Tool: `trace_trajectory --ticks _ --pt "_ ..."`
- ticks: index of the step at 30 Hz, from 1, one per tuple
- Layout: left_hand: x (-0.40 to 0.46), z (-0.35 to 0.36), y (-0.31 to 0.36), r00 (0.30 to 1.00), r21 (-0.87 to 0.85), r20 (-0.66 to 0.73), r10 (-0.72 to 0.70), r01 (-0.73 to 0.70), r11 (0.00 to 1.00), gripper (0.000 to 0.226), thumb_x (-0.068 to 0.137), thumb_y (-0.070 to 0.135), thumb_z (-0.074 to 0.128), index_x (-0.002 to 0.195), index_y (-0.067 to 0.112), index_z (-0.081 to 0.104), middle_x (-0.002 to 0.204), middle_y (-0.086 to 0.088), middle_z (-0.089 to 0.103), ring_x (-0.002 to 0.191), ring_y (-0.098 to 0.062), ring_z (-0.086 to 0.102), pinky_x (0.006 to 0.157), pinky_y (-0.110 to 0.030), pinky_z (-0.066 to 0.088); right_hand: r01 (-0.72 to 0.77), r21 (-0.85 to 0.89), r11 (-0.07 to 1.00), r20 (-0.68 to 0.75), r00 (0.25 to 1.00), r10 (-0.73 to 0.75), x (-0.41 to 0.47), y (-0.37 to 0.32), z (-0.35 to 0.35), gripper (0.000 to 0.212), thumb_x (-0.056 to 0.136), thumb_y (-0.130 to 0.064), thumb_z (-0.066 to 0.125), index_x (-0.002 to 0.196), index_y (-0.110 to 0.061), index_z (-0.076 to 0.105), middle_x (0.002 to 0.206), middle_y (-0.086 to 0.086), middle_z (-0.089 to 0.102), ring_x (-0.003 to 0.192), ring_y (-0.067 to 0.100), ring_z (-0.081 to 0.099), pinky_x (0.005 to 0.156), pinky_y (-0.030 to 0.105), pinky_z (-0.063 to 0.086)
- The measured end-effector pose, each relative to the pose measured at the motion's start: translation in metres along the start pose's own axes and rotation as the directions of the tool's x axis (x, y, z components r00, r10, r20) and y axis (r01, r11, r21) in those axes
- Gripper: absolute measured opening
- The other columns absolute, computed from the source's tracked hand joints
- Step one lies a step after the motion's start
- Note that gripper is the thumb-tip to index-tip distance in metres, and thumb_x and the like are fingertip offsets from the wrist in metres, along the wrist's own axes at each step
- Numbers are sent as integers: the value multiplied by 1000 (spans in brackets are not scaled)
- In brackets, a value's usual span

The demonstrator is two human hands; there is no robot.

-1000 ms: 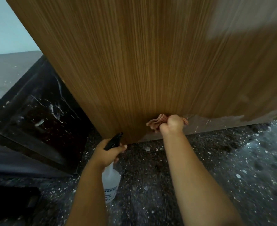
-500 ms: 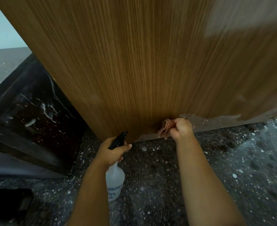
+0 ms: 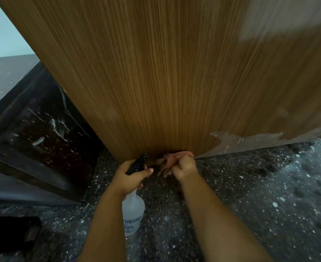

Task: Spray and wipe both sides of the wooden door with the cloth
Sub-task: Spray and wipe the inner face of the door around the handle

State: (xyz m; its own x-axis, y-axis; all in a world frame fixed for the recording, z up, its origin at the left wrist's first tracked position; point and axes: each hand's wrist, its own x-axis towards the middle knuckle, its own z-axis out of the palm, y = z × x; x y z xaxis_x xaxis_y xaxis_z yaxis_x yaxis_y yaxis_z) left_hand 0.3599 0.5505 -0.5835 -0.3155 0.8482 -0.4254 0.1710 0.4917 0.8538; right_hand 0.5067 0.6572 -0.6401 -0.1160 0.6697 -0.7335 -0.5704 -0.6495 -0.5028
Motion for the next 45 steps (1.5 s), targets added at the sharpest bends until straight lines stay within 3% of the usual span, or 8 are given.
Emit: trace_trajectory --ticks 5,16,25,32,37,40,42,45 --pt "4 0 -1 1000 -16 2 4 -4 1000 18 89 17 75 84 5 63 80 -12 63 56 -14 52 53 -27 46 123 14 992 -203 972 -118 41 -61 -54 54 97 9 25 146 -8 38 111 19 60 83 34 63 59 45 54" --pt "15 10 2 1000 -25 27 11 -10 1000 17 87 17 76 76 10 66 63 -4 62 60 -18 57 54 -28 47 -153 -62 986 194 967 163 -11 43 18 33 97 8 27 109 12 58 103 26 64 94 37 62 88 49 51" --pt "20 20 5 999 -60 54 -1 4 998 18 88 15 76 80 7 62 70 -7 57 53 -12 53 53 -26 48 205 118 972 -272 948 -167 29 -80 -51 48 99 7 28 143 -7 42 102 14 60 76 30 60 56 43 50" --pt "15 23 19 997 -54 77 20 -16 998 17 89 13 75 80 8 61 70 -8 54 51 -9 52 52 -24 48 -2 -14 1000 -80 997 1 12 -17 -13 36 94 12 28 119 5 53 111 24 59 91 36 61 80 50 53" --pt "12 31 26 994 -42 100 40 -36 998 16 89 14 75 81 9 62 69 -5 55 58 -14 52 55 -25 49 359 -86 929 -141 919 -368 -3 -36 -6 66 100 0 37 157 -25 18 151 14 39 130 36 45 112 49 36" --pt "9 39 26 992 8 119 49 -50 999 16 89 15 75 79 9 63 67 -7 55 61 -19 53 58 -32 48 568 -582 583 -55 687 -724 -12 -51 1 78 100 -6 46 158 -22 -4 164 13 4 143 33 21 109 19 21" --pt "8 44 27 988 10 142 53 -55 998 16 88 14 76 78 8 64 66 -10 55 62 -23 52 59 -35 46 609 -634 476 3 617 -787 -11 -48 9 87 96 -3 47 157 -27 -10 165 5 -9 138 28 23 102 22 32" --pt "6 50 26 985 18 164 58 -62 998 17 87 16 76 81 7 64 66 -7 55 59 -19 53 57 -32 47 481 -548 684 -108 770 -628 6 -39 0 84 96 -4 47 157 -26 -7 164 10 5 132 29 31 108 34 37"
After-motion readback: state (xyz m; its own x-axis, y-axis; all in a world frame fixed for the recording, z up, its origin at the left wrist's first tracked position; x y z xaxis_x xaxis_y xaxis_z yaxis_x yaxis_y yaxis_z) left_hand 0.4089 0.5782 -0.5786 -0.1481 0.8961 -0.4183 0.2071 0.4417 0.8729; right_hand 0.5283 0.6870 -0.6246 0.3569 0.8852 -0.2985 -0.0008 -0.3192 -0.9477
